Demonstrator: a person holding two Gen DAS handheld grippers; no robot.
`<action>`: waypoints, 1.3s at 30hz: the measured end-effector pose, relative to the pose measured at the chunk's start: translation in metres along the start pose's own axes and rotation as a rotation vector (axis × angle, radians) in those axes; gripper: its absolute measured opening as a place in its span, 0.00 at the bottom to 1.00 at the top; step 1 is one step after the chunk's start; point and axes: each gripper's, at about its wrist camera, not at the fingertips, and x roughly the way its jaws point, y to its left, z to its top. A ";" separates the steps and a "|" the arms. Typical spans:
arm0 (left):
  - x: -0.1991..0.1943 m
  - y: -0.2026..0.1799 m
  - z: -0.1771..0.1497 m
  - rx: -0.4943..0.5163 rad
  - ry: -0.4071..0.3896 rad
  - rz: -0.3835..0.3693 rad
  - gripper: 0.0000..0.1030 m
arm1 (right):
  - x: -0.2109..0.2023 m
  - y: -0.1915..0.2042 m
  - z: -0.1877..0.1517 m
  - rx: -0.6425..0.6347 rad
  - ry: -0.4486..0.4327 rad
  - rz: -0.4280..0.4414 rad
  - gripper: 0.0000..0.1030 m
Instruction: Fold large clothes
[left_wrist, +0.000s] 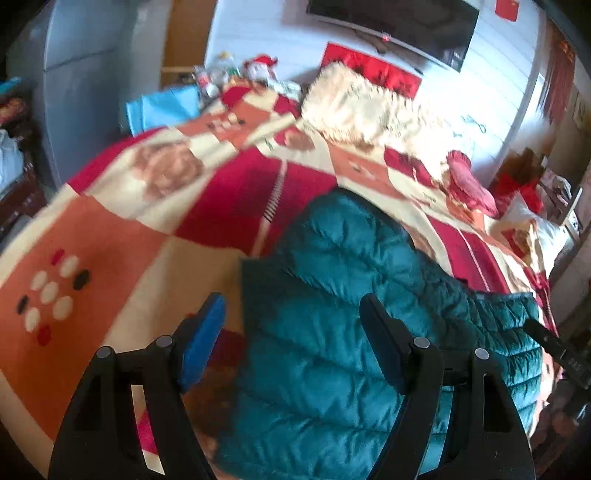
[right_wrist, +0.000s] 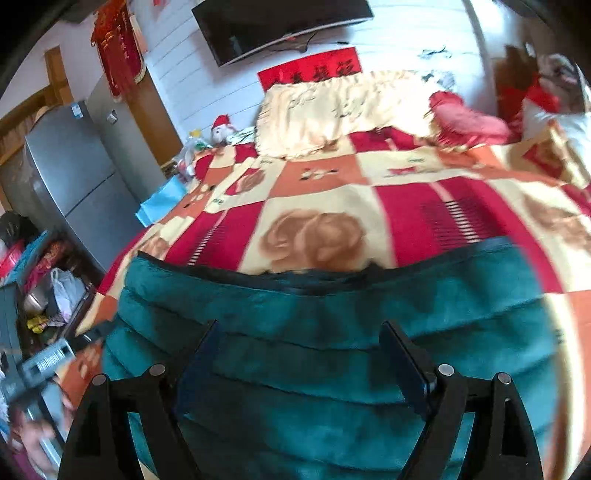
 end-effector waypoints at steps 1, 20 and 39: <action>-0.001 0.000 0.001 0.009 -0.008 -0.009 0.72 | -0.003 -0.008 -0.001 -0.008 0.004 -0.023 0.83; 0.118 -0.028 0.010 0.086 0.115 0.043 0.85 | 0.089 -0.057 0.013 -0.086 0.101 -0.255 0.85; 0.123 -0.034 0.004 0.118 0.103 0.062 0.87 | 0.039 0.013 0.007 -0.118 0.033 -0.081 0.86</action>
